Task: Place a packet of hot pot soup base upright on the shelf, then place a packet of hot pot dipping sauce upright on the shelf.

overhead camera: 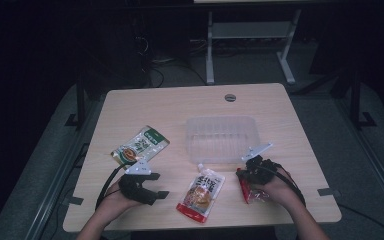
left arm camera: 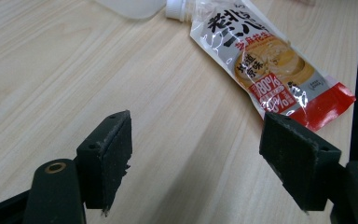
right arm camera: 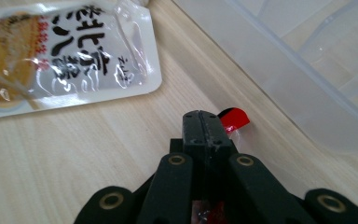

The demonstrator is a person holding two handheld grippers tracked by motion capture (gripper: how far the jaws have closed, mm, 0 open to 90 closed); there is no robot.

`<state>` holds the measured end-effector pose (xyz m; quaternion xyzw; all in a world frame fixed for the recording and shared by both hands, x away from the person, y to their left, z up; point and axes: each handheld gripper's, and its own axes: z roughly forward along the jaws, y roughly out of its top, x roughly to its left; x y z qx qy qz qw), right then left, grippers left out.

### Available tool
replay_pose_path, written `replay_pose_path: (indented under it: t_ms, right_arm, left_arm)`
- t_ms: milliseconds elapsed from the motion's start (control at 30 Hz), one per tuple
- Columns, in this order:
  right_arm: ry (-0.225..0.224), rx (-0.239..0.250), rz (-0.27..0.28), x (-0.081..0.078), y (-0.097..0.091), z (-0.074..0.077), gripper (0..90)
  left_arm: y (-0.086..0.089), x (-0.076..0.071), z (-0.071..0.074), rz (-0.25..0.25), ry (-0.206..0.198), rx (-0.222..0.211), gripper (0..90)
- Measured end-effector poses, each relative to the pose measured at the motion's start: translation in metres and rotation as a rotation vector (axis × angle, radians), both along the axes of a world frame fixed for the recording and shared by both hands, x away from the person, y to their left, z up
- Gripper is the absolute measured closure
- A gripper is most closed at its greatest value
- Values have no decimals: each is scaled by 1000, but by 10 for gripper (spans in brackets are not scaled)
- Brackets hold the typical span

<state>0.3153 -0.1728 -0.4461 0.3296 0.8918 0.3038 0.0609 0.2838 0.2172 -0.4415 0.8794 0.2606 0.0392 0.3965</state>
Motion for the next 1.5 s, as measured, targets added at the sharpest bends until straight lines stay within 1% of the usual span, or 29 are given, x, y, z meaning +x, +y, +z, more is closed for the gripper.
replay_pose_path:
  t_ms: [100, 133, 167, 200, 233, 300, 333, 367, 400, 433, 533, 567, 633, 667, 800, 867, 900, 933, 967, 1133, 1167, 1267, 1367, 1433, 1500]
  right_arm:
    - [-9, 26, -18, -3, -7, 7, 896]
    - [-16, 37, -30, -5, -11, 10, 869]
    - [-19, 45, -35, -6, -14, 12, 844]
    - [-19, 52, -50, -8, -19, 14, 815]
    - [-25, 57, -62, -10, -24, 16, 793]
    - [-30, 66, -86, -13, -33, 19, 731]
    - [-29, 69, -105, -16, -37, 20, 707]
    - [-36, 68, -119, -18, -43, 22, 675]
    - [-35, 68, -130, -19, -47, 23, 657]
    - [-38, 71, -142, -22, -51, 24, 633]
    - [-47, 76, -173, -25, -63, 24, 582]
    - [-46, 85, -186, -26, -66, 24, 561]
    - [-45, 93, -209, -28, -73, 24, 536]
    - [-57, 95, -210, -29, -78, 23, 521]
    - [-53, 99, -247, -35, -92, 21, 480]
    - [-53, 102, -255, -39, -99, 20, 468]
    - [-64, 101, -248, -40, -103, 18, 461]
    - [-45, 101, -270, -43, -106, 17, 448]
    - [-51, 100, -272, -44, -109, 16, 444]
    - [-25, 107, -302, -51, -124, 13, 424]
    - [-28, 107, -304, -51, -126, 14, 417]
    - [-28, 109, -301, -49, -127, 14, 398]
    - [-16, 103, -296, -47, -127, 11, 379]
    - [-8, 100, -303, -46, -127, 10, 370]
    - [-6, 103, -298, -44, -127, 8, 365]
  left_arm:
    - [-5, 0, 4, 1, 11, -25, 250]
    - [-7, 0, 5, -4, 9, -32, 256]
    - [-11, -2, 7, -12, 15, -45, 283]
    - [-16, -2, 9, -24, 8, -52, 327]
    - [-21, -1, 11, -37, -7, -53, 336]
    - [-33, 0, 15, -52, -8, -62, 419]
    - [-41, 1, 17, -68, -7, -66, 457]
    - [-48, 1, 18, -74, -1, -71, 521]
    - [-55, 2, 18, -91, -3, -66, 562]
    - [-63, 2, 19, -104, 2, -65, 626]
    - [-85, 4, 18, -150, 4, -58, 760]
    - [-93, 5, 19, -165, 4, -56, 799]
    - [-106, 9, 19, -191, 16, -56, 872]
    - [-112, 11, 18, -199, 17, -56, 896]
    - [-134, 17, 17, -229, 9, -40, 897]
    - [-144, 19, 16, -242, 4, -41, 897]
    - [-149, 20, 16, -245, 4, -44, 897]
    - [-153, 21, 16, -249, 5, -46, 897]
    - [-157, 22, 15, -254, 6, -46, 897]
    - [-178, 29, 11, -273, 8, -47, 897]
    - [-182, 30, 11, -277, 9, -51, 897]
    - [-196, 32, 8, -295, 10, -53, 896]
    - [-208, 34, 5, -313, 8, -56, 897]
    - [-215, 34, 2, -316, 3, -43, 897]
    - [-221, 35, -1, -320, -1, -33, 897]
